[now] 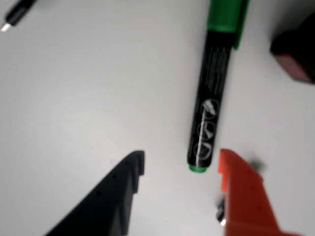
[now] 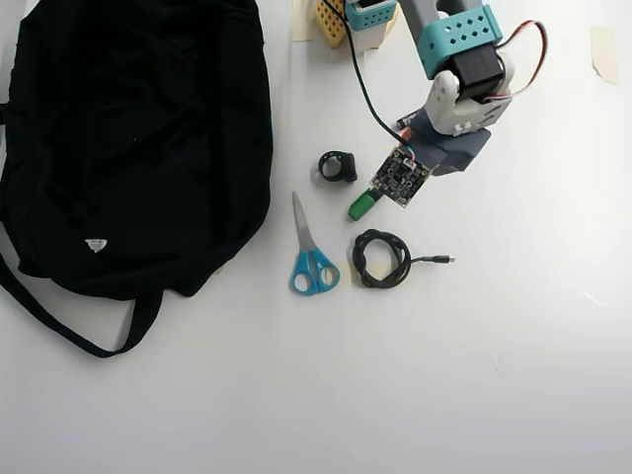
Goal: Put the green marker into the black bag
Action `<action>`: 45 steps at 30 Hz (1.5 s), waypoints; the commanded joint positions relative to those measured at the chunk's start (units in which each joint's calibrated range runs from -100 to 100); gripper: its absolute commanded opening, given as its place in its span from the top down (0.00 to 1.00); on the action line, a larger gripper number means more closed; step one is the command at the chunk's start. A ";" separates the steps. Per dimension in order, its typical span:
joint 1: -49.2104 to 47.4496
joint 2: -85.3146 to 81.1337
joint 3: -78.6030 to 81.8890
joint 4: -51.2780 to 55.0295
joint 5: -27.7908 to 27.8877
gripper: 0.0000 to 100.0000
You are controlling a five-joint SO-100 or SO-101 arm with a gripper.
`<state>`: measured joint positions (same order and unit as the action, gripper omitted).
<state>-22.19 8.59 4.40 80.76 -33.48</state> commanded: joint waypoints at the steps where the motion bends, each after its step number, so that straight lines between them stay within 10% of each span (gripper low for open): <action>1: -0.55 2.44 -2.96 1.92 -1.60 0.80; 45: 4.46 6.10 13.12 -22.02 4.59 0.70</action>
<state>-16.97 15.23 17.69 59.55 -28.55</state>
